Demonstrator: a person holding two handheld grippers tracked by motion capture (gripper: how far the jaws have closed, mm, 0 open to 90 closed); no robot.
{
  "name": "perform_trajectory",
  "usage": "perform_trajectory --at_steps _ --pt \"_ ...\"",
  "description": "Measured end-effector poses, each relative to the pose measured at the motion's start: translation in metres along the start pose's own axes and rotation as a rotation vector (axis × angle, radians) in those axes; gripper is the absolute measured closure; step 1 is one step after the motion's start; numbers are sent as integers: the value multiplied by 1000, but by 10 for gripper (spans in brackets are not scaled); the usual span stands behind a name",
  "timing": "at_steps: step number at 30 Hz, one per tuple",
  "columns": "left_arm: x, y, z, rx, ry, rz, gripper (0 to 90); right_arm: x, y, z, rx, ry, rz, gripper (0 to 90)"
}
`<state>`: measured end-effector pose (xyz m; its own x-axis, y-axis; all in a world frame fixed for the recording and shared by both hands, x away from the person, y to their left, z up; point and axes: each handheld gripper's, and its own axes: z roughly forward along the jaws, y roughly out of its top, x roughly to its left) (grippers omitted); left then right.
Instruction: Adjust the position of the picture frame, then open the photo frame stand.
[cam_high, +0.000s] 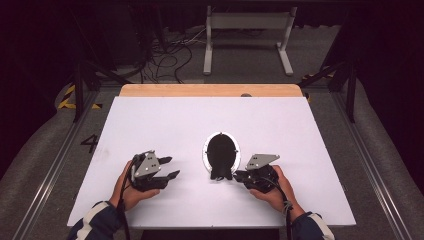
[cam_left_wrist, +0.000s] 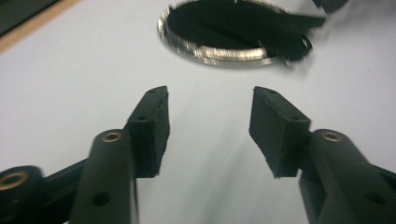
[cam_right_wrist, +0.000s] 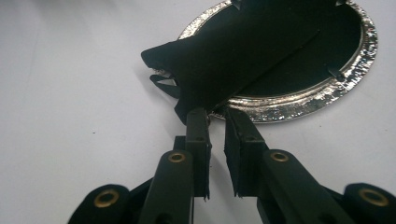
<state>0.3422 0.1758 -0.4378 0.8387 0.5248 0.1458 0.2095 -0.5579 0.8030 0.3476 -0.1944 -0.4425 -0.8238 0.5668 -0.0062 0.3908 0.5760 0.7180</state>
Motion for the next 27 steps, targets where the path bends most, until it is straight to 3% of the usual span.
perform_trajectory --at_steps 5,8,13,16,20,22,27 --pt "-5 -26 -12 55 25 -33 357 0 1 3 20 7 1 722" --pt "-4 -35 -23 59 37 -53 322 0 2 5 31 16 4 673" --pt "2 -41 -33 65 69 -63 283 6 3 9 54 33 -18 686" --pt "7 -41 -31 54 59 -99 261 7 2 12 72 38 -21 686" --pt "4 -43 -24 86 44 -82 251 8 3 13 82 34 -21 690" --pt "1 -43 -22 94 38 -73 249 7 3 14 77 36 -11 688" --pt "-1 -42 -18 113 35 -75 233 3 1 17 34 54 77 679"
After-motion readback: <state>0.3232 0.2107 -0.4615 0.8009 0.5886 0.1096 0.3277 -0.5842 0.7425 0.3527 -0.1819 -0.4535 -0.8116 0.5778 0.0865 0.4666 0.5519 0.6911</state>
